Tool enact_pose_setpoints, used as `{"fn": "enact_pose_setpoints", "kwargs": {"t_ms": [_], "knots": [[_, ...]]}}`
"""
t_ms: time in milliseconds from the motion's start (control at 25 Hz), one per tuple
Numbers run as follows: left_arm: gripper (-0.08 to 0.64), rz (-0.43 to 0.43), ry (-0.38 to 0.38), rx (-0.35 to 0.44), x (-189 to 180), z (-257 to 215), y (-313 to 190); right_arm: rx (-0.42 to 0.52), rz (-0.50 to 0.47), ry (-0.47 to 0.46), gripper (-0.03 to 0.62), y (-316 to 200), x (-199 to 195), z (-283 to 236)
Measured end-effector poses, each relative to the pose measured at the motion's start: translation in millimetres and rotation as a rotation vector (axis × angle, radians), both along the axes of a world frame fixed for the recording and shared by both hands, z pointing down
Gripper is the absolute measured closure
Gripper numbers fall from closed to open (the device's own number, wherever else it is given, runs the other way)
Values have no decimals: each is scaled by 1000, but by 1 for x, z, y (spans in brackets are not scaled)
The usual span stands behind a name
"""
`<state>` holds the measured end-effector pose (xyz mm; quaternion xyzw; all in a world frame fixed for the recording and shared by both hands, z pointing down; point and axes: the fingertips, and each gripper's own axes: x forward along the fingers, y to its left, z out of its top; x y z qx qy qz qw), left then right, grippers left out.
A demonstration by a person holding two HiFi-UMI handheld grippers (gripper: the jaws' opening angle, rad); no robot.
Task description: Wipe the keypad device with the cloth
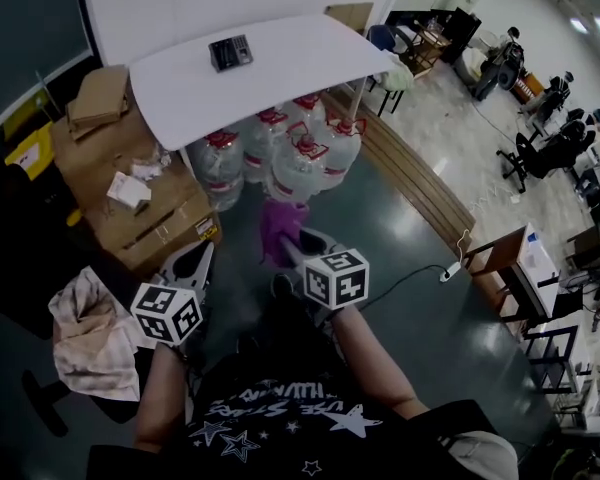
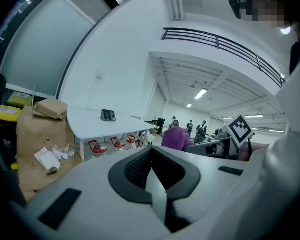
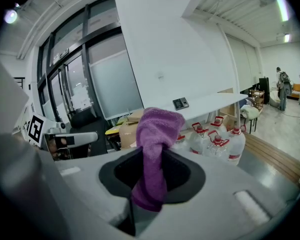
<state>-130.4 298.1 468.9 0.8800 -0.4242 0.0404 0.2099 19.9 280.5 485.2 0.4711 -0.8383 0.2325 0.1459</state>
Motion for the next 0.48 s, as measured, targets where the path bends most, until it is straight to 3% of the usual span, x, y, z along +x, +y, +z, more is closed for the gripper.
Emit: {"fn": "enact_pose_setpoints", "kwargs": {"t_ms": [480], "knots": [[551, -31, -9, -25, 29, 11, -54, -22, -40, -28, 494, -52, 23, 11]]}}
